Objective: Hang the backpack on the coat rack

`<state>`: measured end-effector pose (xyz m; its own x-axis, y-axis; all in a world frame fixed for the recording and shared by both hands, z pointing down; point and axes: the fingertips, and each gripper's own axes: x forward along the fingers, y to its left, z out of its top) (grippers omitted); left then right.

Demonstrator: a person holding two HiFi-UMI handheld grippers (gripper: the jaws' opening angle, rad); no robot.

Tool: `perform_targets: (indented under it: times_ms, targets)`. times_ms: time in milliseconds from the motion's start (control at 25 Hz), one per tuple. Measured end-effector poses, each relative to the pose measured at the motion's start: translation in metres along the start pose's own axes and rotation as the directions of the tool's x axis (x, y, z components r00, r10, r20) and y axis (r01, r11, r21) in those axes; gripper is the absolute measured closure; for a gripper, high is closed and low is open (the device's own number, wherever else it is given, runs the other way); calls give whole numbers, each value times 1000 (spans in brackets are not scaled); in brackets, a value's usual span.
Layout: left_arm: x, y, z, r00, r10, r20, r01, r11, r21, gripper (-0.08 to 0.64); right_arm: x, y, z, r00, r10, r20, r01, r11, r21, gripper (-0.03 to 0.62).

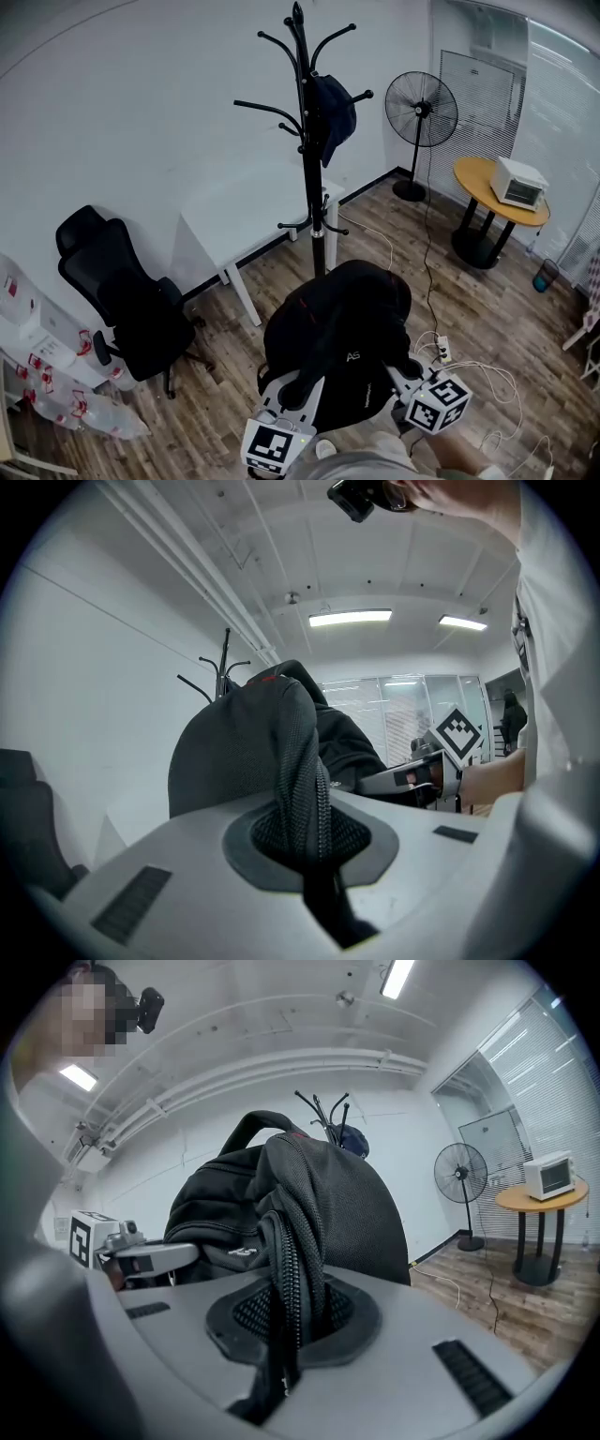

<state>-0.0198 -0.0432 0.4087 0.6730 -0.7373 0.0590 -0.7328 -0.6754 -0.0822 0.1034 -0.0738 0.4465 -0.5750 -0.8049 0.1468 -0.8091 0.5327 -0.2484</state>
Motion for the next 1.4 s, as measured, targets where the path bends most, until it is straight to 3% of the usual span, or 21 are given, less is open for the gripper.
perform_targets:
  times_ms: [640,1080,1400]
  targets:
    - [15,47,-3,1000,24,-18,-25,999,-38,531,47,-2,9,999,14,-34,-15,1000,-25,560]
    - [67,97,0,998,51,-29,-52,997,-48,531,100,-37,31,999,32,-31,-33,999,-19,560]
    - [114,147,10,995,105,-4,-105,994,9,531,146,-66,61,997,72,-14,-73,997,-23,560]
